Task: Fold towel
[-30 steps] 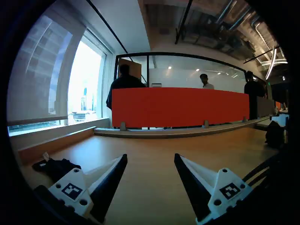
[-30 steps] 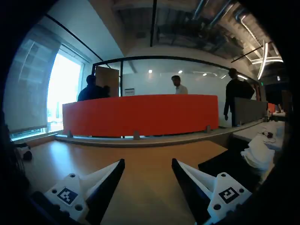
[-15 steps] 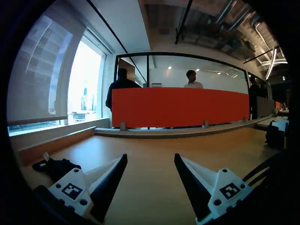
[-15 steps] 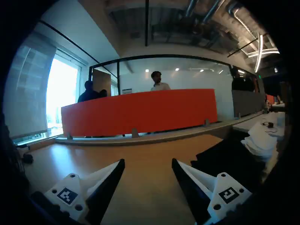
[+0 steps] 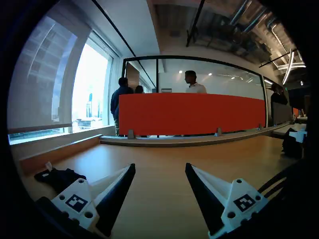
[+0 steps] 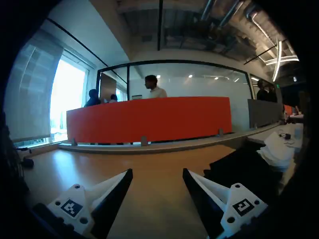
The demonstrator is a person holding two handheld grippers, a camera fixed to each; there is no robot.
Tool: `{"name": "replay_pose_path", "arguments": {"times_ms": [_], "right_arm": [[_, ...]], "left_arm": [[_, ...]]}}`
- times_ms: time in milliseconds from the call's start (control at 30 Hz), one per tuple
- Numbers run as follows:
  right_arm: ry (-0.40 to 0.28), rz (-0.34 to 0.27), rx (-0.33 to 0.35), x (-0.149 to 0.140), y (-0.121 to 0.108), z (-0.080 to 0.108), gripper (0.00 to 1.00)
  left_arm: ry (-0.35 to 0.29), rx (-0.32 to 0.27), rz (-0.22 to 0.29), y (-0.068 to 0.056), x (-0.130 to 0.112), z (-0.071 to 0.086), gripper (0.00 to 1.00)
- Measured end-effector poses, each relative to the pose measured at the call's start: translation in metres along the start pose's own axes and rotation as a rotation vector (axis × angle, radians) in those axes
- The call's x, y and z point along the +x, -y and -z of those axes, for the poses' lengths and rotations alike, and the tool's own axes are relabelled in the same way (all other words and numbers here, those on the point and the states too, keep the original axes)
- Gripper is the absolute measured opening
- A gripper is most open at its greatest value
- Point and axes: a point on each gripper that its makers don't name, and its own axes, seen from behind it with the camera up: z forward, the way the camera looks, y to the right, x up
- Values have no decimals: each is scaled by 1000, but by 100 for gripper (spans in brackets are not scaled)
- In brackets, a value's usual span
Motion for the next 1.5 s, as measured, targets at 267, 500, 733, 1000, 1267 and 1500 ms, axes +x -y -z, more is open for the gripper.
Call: {"name": "replay_pose_path", "arguments": {"times_ms": [267, 500, 733, 1000, 1267, 1500], "right_arm": [[2, 37, 15, -2, 11, 3, 97], [2, 66, 20, -2, 17, 4, 97], [3, 66, 12, -1, 15, 4, 97], [4, 66, 13, -2, 15, 4, 97], [4, 66, 12, -2, 14, 4, 100], [4, 66, 12, -2, 14, 4, 100]], "left_arm": [[0, 0, 0, 0, 0, 0, 93], [0, 0, 0, 0, -1, 0, 93], [0, 0, 0, -1, 0, 0, 93], [0, 0, 0, -1, 0, 0, 93], [0, 0, 0, -1, 0, 1, 93], [0, 0, 0, 0, 0, 1, 93]]}}
